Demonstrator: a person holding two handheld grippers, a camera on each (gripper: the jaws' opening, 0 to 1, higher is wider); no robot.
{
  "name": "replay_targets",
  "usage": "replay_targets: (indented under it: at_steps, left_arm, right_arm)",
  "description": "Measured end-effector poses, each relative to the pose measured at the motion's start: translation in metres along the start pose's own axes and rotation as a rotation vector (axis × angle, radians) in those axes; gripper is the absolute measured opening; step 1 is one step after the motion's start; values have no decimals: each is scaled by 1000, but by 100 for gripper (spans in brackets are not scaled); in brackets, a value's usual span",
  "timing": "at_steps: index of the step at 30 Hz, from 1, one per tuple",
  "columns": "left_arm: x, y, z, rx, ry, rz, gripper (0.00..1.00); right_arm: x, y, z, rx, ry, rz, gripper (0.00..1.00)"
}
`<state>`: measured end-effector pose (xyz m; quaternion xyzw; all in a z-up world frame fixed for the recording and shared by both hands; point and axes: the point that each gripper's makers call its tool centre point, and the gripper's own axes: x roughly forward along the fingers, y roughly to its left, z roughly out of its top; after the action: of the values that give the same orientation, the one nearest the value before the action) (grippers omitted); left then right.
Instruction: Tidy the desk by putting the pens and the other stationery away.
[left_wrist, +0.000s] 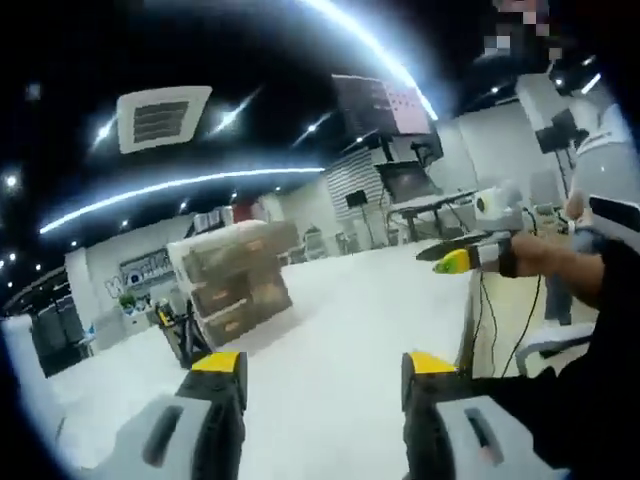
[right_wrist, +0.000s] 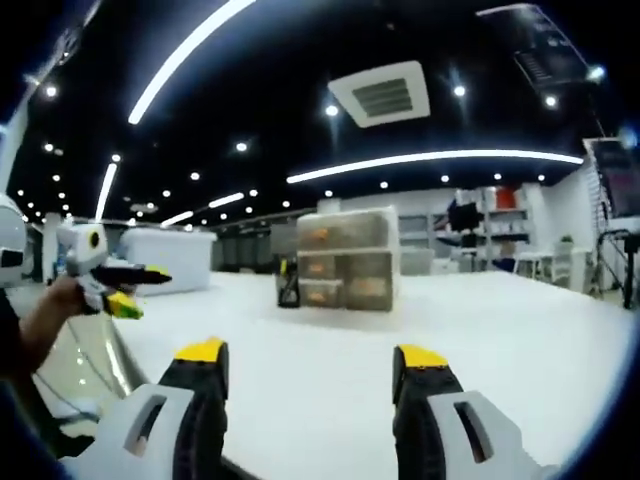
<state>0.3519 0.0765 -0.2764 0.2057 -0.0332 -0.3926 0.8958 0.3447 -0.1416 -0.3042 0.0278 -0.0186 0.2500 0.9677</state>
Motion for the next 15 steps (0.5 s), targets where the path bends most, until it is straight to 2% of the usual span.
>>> replay_targets:
  at_steps: [2,4,7,10,15]
  left_arm:
    - [13,5,8,120,-1,11,61]
    - [26,7,10,195,23,6,61]
    - [39,8,16,205,38,-2,60]
    - [56,11,27,298,34,-14,59]
    - [82,22,34,532,52,8,57]
  right_arm:
    - [-1,1,-3,6,6,3,63]
    - [-2,1,-4,5,10,5,63]
    - [-3,2,-6,-1,13,7,63]
    - [-5,4,-8,-6,22,11,63]
    - [-8,6,-10,-6,30,20,63]
